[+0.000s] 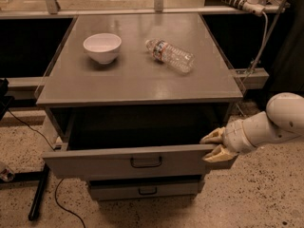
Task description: Open top drawer
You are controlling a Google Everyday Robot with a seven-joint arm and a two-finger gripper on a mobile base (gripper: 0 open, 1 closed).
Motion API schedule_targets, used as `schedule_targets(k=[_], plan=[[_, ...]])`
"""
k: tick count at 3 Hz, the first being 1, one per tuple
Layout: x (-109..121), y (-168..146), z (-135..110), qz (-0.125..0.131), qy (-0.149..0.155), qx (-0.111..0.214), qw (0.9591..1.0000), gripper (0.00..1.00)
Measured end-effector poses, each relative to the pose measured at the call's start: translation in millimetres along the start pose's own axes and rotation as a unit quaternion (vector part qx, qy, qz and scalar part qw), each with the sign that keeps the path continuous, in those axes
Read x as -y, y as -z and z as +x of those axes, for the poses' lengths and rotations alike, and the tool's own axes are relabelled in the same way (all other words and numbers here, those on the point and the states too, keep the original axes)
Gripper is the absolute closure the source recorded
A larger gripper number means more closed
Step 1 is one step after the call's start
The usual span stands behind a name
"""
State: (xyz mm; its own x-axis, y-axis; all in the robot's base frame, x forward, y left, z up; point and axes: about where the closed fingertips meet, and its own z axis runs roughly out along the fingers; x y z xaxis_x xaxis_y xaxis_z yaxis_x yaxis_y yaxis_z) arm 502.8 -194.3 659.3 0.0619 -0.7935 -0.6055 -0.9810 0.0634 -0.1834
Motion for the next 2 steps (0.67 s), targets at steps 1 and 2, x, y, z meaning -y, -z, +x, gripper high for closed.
schedule_targets(k=[1,2], plan=[[-26.0,14.6,3.7,0.003,-0.005,-0.011,0.9999,0.88],[-25.5,17.1,1.6,0.003,-0.005,-0.011,0.9999,1.0]])
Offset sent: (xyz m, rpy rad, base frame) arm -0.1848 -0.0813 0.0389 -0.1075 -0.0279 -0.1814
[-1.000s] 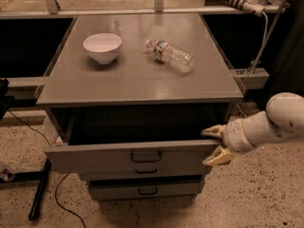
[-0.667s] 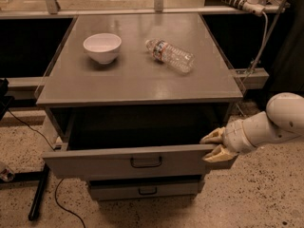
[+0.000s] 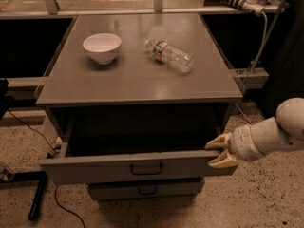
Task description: Open top drawer
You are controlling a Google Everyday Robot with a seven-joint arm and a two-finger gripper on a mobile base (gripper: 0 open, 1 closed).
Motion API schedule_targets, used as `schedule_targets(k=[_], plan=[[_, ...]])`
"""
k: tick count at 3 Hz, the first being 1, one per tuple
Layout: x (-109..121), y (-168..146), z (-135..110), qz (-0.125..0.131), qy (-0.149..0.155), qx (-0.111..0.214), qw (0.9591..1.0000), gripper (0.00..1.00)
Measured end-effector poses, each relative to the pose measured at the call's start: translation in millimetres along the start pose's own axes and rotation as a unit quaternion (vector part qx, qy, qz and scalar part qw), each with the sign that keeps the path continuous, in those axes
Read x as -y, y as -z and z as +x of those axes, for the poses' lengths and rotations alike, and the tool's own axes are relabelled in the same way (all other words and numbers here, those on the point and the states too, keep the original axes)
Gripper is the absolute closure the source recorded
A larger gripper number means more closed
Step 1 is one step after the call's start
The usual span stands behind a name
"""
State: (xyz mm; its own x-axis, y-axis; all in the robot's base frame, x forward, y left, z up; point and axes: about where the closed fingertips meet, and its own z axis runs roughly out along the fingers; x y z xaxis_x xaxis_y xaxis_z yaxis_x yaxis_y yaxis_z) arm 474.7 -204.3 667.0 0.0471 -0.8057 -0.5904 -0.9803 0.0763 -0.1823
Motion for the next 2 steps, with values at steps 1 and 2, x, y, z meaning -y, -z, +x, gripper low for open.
schedule_targets(k=[1,2], plan=[[-15.7,8.2,3.3,0.008,-0.006,-0.005,0.9999,1.0],[-15.7,8.1,3.3,0.008,-0.006,-0.005,0.9999,0.82]])
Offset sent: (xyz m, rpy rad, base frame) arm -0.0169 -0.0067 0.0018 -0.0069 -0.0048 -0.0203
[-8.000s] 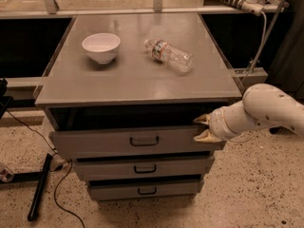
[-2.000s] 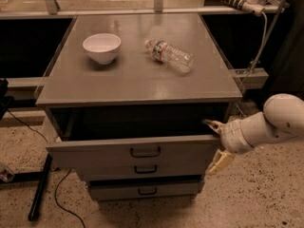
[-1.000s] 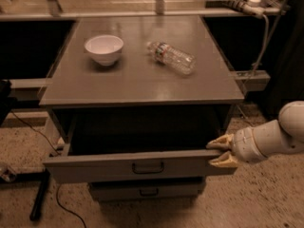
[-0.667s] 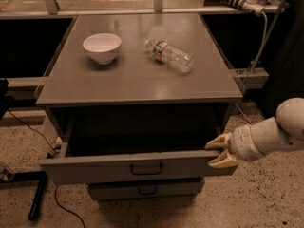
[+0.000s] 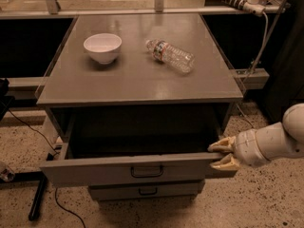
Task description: Open top drawer
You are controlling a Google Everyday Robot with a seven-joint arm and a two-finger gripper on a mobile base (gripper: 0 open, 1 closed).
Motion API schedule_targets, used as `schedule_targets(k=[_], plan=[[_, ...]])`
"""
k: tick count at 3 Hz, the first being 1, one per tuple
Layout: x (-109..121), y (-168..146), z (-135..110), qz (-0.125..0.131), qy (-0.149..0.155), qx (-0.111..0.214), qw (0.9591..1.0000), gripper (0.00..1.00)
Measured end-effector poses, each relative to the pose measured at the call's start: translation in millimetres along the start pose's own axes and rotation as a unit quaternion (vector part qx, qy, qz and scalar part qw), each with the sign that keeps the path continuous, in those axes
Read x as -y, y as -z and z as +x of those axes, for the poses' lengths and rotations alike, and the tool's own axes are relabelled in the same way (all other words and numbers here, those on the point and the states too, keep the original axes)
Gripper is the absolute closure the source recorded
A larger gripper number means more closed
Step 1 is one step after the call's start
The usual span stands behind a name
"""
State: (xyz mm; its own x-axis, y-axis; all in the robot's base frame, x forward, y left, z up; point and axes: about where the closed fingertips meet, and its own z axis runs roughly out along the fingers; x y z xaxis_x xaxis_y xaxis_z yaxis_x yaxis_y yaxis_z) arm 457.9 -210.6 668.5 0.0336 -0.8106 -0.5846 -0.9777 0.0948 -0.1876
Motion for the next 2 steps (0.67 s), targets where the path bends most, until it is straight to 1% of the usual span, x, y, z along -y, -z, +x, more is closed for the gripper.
schedule_targets(k=[1,2], plan=[[0.0,0.0,0.0,0.0,0.0,0.0,1.0,0.57],[-8.1,1.6,2.4,-0.007,0.006,0.008,0.9999,0.35]])
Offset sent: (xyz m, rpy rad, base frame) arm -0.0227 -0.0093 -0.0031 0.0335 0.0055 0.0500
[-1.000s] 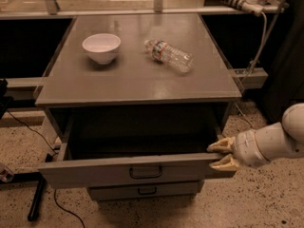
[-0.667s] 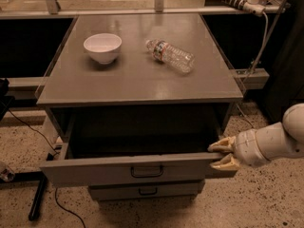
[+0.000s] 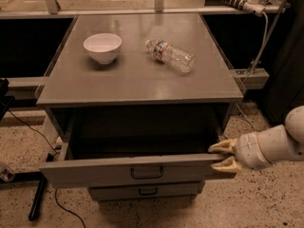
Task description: Open top drawer
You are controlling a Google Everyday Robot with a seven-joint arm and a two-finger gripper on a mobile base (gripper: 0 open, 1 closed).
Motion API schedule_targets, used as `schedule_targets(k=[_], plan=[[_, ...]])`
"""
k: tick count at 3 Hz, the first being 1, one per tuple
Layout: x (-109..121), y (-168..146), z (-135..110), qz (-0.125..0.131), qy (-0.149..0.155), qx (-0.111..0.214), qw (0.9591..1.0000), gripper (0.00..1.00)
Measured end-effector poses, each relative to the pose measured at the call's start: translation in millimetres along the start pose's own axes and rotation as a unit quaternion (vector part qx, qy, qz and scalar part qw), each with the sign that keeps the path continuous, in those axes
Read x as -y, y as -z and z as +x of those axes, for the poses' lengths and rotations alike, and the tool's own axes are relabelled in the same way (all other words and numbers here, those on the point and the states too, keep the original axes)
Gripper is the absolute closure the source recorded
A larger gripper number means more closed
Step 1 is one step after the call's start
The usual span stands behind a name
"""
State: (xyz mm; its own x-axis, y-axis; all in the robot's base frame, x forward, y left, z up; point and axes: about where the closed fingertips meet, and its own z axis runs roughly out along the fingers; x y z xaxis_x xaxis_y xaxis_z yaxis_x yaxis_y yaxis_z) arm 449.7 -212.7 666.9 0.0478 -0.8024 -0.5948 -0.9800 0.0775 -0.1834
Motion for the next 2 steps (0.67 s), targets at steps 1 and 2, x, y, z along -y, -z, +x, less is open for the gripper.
schedule_targets(k=[1,2], plan=[[-10.8,-0.1,-2.0,-0.009,0.001,0.012,0.9999,0.38],[-46.0,-4.2,-5.8,-0.036,0.0,0.038,0.9986,0.61]])
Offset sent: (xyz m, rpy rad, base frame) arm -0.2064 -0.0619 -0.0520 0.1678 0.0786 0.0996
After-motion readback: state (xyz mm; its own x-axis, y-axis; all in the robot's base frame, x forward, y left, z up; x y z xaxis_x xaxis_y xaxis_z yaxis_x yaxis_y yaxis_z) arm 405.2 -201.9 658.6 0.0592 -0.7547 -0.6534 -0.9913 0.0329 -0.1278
